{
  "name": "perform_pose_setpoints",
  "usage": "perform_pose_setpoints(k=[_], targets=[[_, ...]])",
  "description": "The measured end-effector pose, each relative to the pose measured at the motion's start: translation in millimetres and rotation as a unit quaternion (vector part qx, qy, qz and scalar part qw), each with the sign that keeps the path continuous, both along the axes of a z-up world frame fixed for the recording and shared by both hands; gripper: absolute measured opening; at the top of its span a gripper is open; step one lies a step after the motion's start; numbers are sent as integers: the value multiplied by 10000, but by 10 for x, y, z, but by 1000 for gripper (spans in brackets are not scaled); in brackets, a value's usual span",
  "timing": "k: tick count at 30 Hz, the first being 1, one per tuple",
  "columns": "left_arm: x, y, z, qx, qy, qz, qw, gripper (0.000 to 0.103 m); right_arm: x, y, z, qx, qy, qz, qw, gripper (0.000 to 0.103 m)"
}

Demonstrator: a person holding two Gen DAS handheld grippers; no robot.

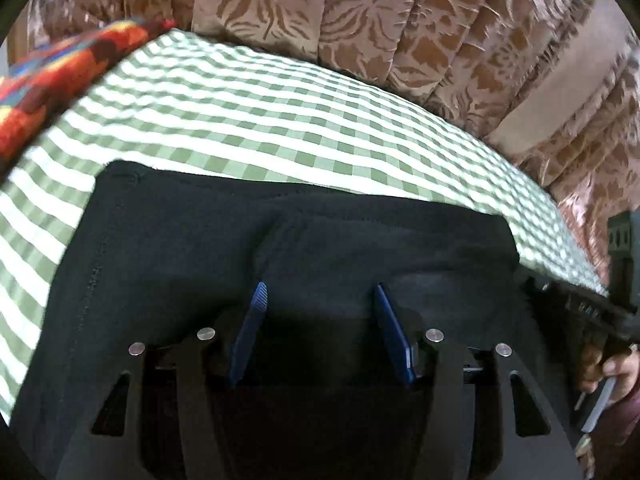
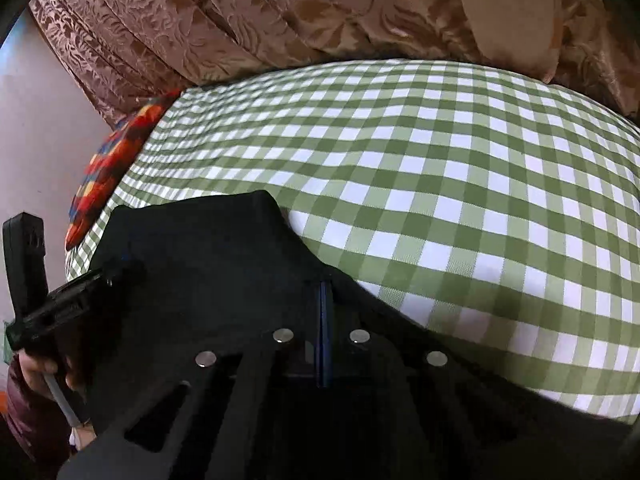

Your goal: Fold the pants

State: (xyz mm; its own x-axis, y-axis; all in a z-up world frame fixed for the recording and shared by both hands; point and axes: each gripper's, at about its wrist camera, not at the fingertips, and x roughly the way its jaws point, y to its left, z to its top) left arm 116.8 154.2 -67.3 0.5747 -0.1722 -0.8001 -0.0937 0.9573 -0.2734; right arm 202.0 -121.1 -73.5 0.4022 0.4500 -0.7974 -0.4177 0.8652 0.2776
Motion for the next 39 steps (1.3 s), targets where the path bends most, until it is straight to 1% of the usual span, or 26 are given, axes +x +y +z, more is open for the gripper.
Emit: perform_pose_setpoints(k=[1,3,5,6,7,8,10,12,13,16,18,20,22,23,24,25,27,28,29,30,31,32,33,35,36,39], targets=[[-32,-18,9,49,-33,1,10000,56,-31,-9,-4,16,-69,2,10000,0],[-115,1,67,-61,-128,52,9999,56,-49,-41,9,90,-47,-27,9999,0],[-227,165,134,-388,-280,308,9984,61,-83,-98,45,153,-29,-78,9998,0],[-317,307,184,-616,-370,574,9958,62,-118,-116,72,192,-38,-88,9998,3],[-393,442,210,-805,-433,763,9929,62,-159,-137,104,220,-47,-98,9997,9],[-508,608,241,-1004,-516,998,9886,62,-220,-122,162,258,-75,-104,9996,19],[-746,913,261,-1180,-600,1458,9804,62,-349,-108,272,277,-205,-71,9994,27],[-1026,1252,247,-1348,-624,1921,9701,61,-509,-53,377,310,-377,44,9988,27],[-1151,1381,229,-1451,-619,2085,9652,62,-604,-44,418,372,-410,92,9984,30],[-1533,1706,170,-1611,-606,2502,9528,61,-801,-32,447,504,-387,135,9979,35],[-1673,1768,124,-1800,-591,2558,9480,61,-931,-4,432,560,-333,174,9977,36],[-1796,1772,46,-2042,-573,2511,9445,62,-1039,38,406,577,-291,221,9977,41],[-1789,1706,-2,-2075,-524,2424,9463,61,-1135,97,381,560,-255,283,9977,49],[-1763,1653,-28,-2125,-516,2342,9473,57,-1188,131,365,503,-271,314,9979,52],[-1720,1620,-29,-2123,-508,2274,9490,42,-1210,163,350,464,-269,323,9980,52],[-1675,1534,-25,-1981,-471,2132,9556,25,-1229,182,332,449,-242,331,9982,52],[-1544,1358,-2,-1362,-307,1917,9715,5,-1266,222,286,422,-188,350,9983,53],[-1500,1290,12,-1025,-274,1876,9765,4,-1285,244,257,381,-192,357,9985,53],[-1482,1277,35,-938,-379,1867,9772,4,-1290,251,217,364,-161,350,9986,53],[-1500,1314,69,-990,-579,1904,9750,3,-1289,256,169,352,-114,334,9988,53],[-1509,1340,94,-935,-674,1933,9744,3,-1298,274,78,291,-56,350,9989,54],[-1493,1354,93,-743,-647,1921,9764,3,-1320,290,29,216,-125,391,9989,54],[-1465,1366,19,-571,-448,1930,9785,3,-1363,306,-7,140,-296,436,9985,54],[-1424,1378,-205,-504,11,1906,9804,3,-1420,343,-25,20,-481,445,9979,55],[-1447,1349,-308,-379,107,1864,9817,3,-1424,357,-28,-11,-494,464,9977,55],[-1529,1350,-239,-441,0,1966,9795,4,-1427,359,-44,-41,-510,479,9975,56]])
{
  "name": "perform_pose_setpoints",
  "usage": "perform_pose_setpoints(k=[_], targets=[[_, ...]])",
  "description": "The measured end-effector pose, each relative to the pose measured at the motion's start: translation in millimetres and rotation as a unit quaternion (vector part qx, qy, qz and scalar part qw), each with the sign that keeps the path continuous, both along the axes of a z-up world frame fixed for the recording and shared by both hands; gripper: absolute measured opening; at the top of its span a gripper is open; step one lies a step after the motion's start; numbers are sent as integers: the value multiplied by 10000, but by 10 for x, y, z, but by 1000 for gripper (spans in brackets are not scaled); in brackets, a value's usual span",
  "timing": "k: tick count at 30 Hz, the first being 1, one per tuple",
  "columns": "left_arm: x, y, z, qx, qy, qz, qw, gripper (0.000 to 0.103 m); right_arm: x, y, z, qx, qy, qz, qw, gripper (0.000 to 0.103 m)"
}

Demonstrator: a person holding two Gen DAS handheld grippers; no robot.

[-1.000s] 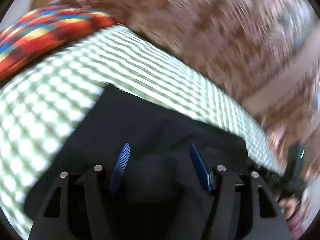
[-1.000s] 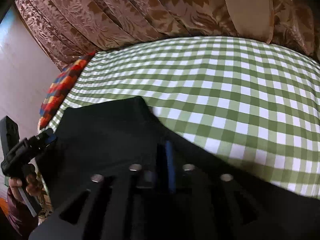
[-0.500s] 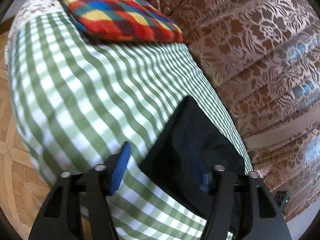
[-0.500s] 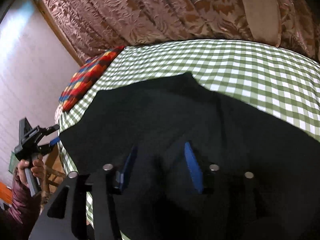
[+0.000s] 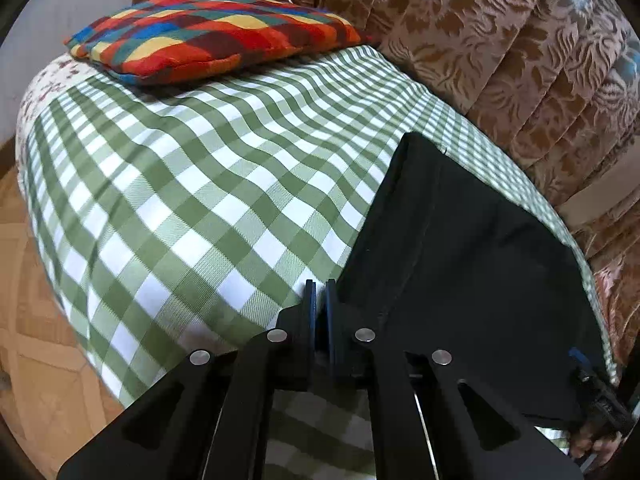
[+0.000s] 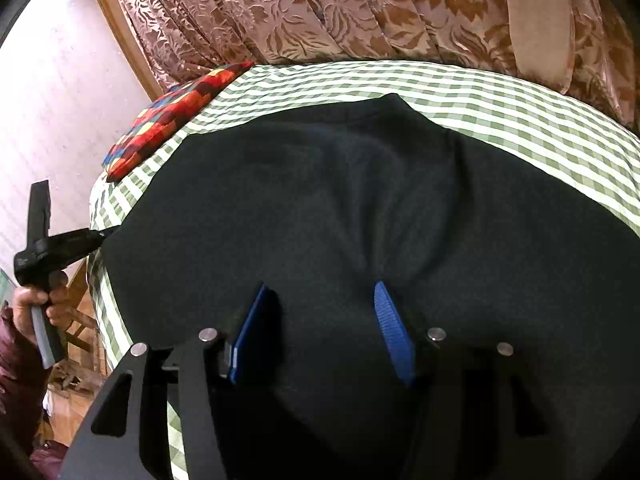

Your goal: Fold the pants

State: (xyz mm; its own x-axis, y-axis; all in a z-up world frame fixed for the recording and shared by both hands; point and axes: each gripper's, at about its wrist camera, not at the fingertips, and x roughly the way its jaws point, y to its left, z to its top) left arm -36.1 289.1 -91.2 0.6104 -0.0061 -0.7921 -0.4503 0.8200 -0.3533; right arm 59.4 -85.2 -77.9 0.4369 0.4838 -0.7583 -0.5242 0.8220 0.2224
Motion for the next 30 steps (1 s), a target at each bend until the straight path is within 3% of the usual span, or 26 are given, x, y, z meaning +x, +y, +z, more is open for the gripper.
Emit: perform_pose_setpoints(k=[2,5,9,13,17,19,21,23,26,30], targets=[[-7,27,77,226,141,238,9994,5,-2,0,-9,17,12,-1,10000,57],[-62,4,311,534,-115,349,9979,20,2,21,-4,-1,23,9,10000,61],[36,-342,569,791,-489,-151,9956,21,-26,83,48,-223,11,42,9997,62],[280,-798,589,921,-466,-785,9916,21,-98,66,215,-195,-63,137,9997,61],[470,-1152,448,987,-227,-1157,9881,21,-237,-4,324,-182,-121,388,9990,39],[556,-1263,328,1121,-18,-1260,9857,21,-318,-64,283,-226,-38,533,9983,34],[573,-1339,219,1351,36,-1309,9821,21,-378,-118,116,-501,56,583,9970,34],[559,-1332,212,1398,32,-1309,9815,21,-437,-206,22,-342,-94,577,9977,34],[590,-1315,320,1470,75,-1226,9815,26,-397,-225,2,-159,66,520,9985,37],[602,-1269,558,1662,-189,-1064,9802,27,-354,-259,8,-23,162,620,9979,37]])
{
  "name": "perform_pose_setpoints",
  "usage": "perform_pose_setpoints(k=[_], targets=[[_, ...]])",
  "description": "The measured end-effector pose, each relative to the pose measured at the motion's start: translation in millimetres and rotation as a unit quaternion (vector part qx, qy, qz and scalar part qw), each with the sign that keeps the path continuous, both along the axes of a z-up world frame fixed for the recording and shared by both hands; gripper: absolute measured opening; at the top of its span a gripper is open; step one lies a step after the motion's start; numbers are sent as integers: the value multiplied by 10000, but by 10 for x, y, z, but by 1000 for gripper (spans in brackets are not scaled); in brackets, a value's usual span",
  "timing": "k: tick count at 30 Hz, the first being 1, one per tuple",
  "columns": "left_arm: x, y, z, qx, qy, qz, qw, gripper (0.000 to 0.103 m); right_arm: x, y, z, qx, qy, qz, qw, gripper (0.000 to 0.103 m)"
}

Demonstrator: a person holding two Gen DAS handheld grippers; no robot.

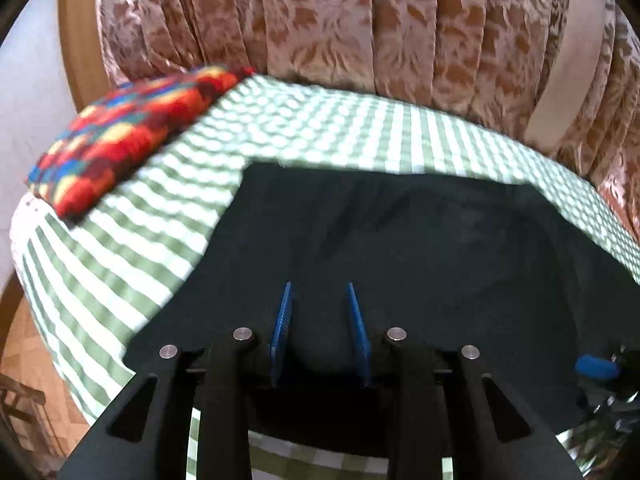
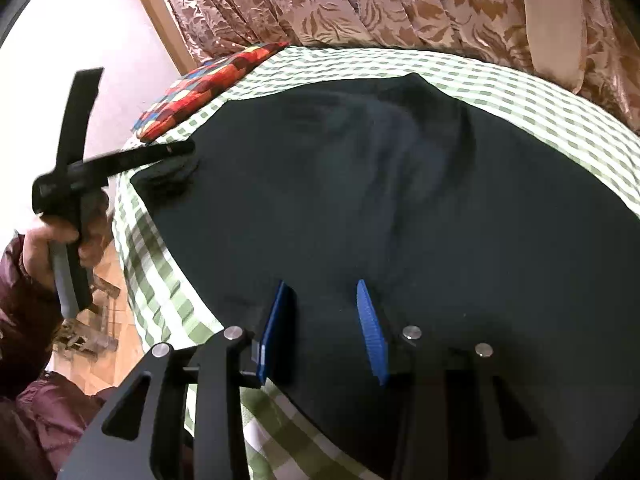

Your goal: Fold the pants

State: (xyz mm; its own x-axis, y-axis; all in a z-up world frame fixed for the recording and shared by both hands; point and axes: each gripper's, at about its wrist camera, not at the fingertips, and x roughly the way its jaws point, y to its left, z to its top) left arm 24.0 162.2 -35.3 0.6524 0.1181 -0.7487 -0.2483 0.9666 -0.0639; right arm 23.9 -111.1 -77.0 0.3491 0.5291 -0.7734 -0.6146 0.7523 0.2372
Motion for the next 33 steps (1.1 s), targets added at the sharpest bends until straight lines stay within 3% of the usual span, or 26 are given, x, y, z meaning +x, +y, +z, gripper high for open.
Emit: perform_pose_setpoints(k=[6,13,27,33], targets=[[-5,-31,337,196,-460,-69,9987,27,10,-49,2,189,69,-95,9998,37],[11,-163,466,297,-652,-298,9970,27,-12,-37,0,191,13,-140,9997,37],[154,-118,396,364,-568,-349,9971,27,-4,-40,4,201,24,-143,9997,40],[458,121,67,294,-47,-235,9993,27,8,-25,2,194,33,-124,9997,42]])
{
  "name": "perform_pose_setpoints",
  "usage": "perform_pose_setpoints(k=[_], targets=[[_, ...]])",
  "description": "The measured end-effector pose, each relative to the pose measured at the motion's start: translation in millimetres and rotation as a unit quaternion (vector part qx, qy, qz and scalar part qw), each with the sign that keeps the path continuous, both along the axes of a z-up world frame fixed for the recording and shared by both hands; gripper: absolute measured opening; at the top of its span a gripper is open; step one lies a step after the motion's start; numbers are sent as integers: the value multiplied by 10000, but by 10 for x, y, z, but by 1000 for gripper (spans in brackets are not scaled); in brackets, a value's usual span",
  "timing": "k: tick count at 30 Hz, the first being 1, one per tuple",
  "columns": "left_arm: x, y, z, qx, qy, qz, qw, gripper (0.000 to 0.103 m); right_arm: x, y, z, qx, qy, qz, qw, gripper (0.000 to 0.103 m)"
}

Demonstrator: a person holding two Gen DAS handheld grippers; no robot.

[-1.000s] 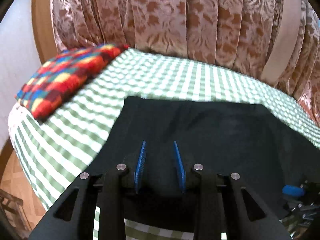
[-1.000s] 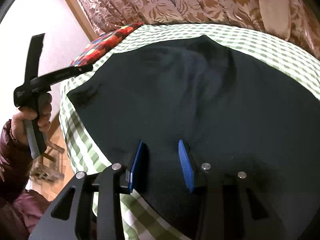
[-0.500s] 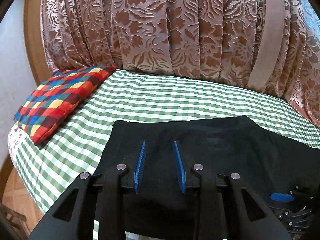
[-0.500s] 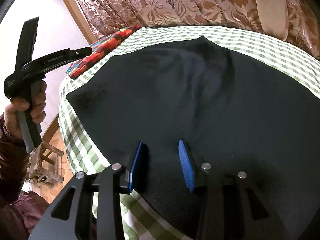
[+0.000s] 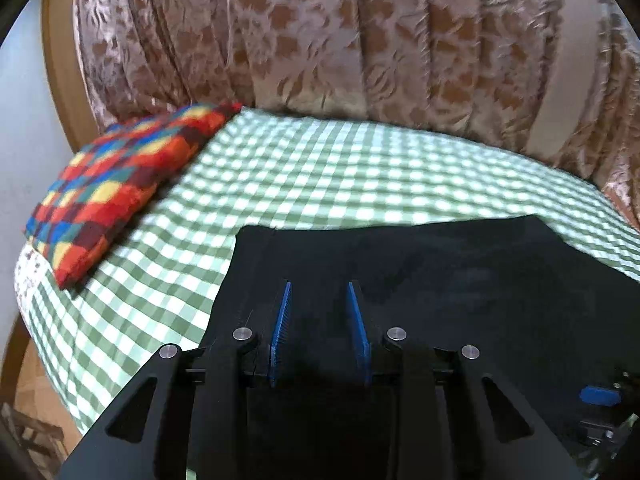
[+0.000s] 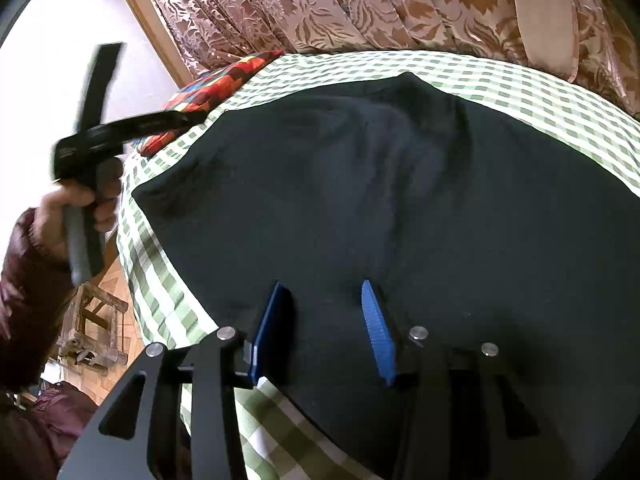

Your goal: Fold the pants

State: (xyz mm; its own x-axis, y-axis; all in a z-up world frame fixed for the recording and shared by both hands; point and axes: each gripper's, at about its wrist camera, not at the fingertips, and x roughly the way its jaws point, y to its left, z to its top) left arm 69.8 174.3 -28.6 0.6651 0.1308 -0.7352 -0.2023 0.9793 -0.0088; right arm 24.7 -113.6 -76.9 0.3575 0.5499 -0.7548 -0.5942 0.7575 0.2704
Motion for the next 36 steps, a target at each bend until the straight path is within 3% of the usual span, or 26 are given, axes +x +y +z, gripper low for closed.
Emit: perform_pose_setpoints(k=[7,9,13,16,18,22,26,31,36], targets=[[452,558,-498,-512,772,437,9947,31,12,11,-5,3,24,10,10000,42],[491,633,-538,-614,779,478,9939,36,17,16,-4,5,42,-1,10000,43],[467,617,-468,-543,789,548,9939,36,24,83,51,-131,144,-22,9998,50],[315,545,-351,-476,610,625,9950,39,-25,145,179,-329,34,-214,9992,62],[172,487,-276,-583,452,643,9952,39,-58,118,303,-344,-182,-420,9984,62],[-103,199,-150,-680,191,462,9964,39,-82,3,510,-467,-618,-908,9929,67],[-281,-190,-111,-824,78,74,9965,39,-112,-127,645,-956,-1116,-1488,9779,73],[-364,-701,-92,-995,94,-483,9938,39,-159,-286,674,-1255,-1371,-1824,9655,77],[-353,-1237,-39,-901,70,-1204,9886,39,-223,-583,644,-1365,-1386,-2150,9570,80]])
